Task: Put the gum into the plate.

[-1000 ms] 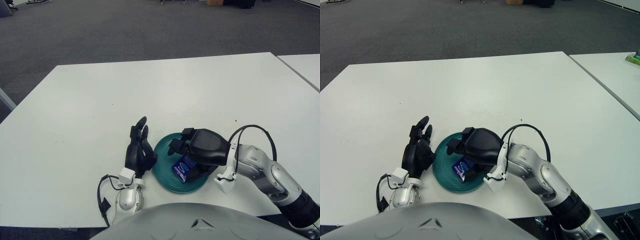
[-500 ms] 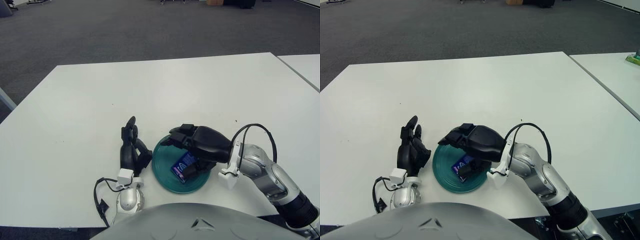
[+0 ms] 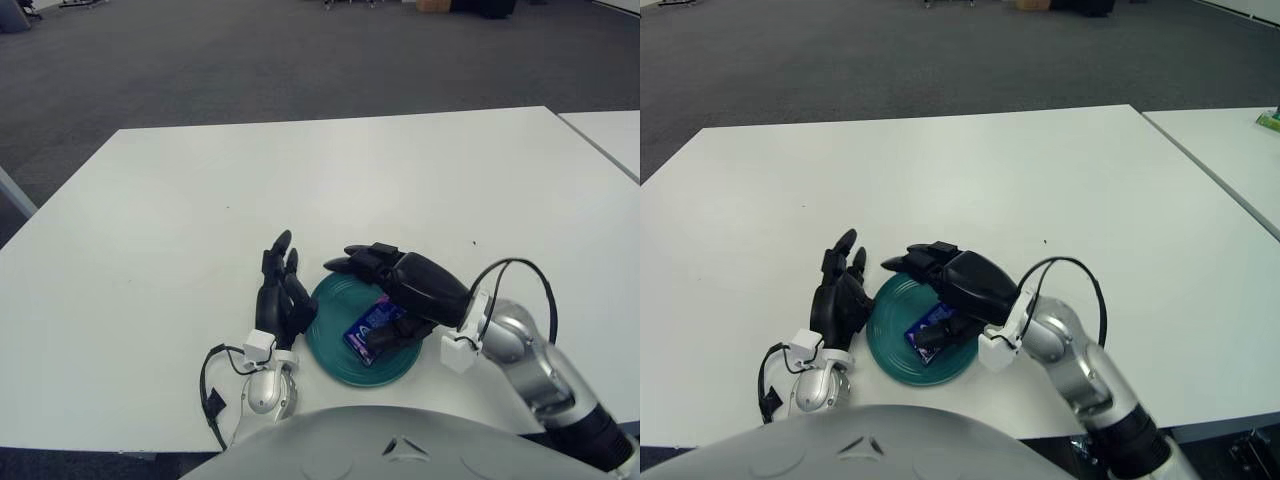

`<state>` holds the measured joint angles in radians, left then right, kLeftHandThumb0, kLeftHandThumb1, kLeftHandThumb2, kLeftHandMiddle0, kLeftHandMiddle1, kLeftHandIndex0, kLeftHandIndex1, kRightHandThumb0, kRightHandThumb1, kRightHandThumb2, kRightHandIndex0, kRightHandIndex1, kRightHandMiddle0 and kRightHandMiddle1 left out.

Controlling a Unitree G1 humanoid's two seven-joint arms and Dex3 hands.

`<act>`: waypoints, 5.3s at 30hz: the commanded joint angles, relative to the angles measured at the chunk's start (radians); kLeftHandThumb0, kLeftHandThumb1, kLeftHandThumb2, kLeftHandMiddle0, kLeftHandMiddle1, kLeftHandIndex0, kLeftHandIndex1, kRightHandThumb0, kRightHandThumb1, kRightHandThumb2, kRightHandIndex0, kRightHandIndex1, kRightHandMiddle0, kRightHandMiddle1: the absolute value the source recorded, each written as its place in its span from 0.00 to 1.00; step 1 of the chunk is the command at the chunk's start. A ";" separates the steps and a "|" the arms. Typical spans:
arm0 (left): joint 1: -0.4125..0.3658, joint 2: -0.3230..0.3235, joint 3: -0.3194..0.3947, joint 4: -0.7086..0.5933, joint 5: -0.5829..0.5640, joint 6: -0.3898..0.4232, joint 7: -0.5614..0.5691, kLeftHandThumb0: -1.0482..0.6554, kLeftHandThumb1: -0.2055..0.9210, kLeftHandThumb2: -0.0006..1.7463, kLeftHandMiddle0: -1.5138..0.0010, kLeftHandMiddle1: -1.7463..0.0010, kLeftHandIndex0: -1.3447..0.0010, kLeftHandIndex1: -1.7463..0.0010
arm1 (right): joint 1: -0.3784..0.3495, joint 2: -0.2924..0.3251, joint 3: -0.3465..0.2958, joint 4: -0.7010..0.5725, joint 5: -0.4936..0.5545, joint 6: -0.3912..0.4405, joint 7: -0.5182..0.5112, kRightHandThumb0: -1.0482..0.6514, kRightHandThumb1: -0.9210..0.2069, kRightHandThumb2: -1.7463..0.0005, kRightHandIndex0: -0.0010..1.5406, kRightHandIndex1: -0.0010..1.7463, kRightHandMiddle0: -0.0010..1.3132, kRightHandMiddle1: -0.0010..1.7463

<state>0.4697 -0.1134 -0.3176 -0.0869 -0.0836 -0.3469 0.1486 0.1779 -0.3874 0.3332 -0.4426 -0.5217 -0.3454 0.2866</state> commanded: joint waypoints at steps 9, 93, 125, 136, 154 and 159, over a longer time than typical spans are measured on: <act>0.023 -0.009 0.002 -0.052 -0.041 0.026 -0.073 0.00 1.00 0.59 0.78 0.99 1.00 0.62 | 0.130 0.291 -0.089 -0.039 0.263 0.411 -0.095 0.15 0.00 0.61 0.25 0.63 0.07 0.62; 0.181 -0.011 0.070 -0.174 -0.118 0.077 -0.149 0.00 1.00 0.56 0.91 0.99 1.00 0.68 | 0.390 0.413 -0.187 0.165 0.657 0.253 -0.154 0.04 0.00 0.44 0.01 0.00 0.00 0.06; 0.190 -0.008 0.070 -0.210 -0.079 0.065 -0.141 0.00 1.00 0.57 0.95 1.00 1.00 0.70 | 0.411 0.412 -0.200 0.105 0.640 0.243 -0.202 0.06 0.00 0.47 0.05 0.00 0.00 0.10; 0.182 -0.015 0.055 -0.216 -0.093 0.055 -0.151 0.00 1.00 0.55 0.94 0.99 1.00 0.56 | 0.411 0.407 -0.196 0.082 0.637 0.262 -0.212 0.06 0.00 0.46 0.04 0.00 0.00 0.09; 0.173 -0.003 0.073 -0.214 -0.124 0.081 -0.172 0.00 1.00 0.54 0.93 0.99 0.95 0.40 | 0.414 0.410 -0.215 0.045 0.684 0.322 -0.215 0.06 0.00 0.46 0.07 0.01 0.00 0.09; 0.175 -0.021 0.071 -0.214 -0.135 0.074 -0.168 0.00 1.00 0.53 0.90 0.99 0.90 0.32 | 0.414 0.409 -0.215 0.041 0.686 0.326 -0.214 0.07 0.00 0.46 0.07 0.01 0.00 0.10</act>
<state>0.6555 -0.1230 -0.2500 -0.3024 -0.2064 -0.2700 -0.0189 0.5175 0.0304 0.1277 -0.3850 0.1463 -0.0279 0.0678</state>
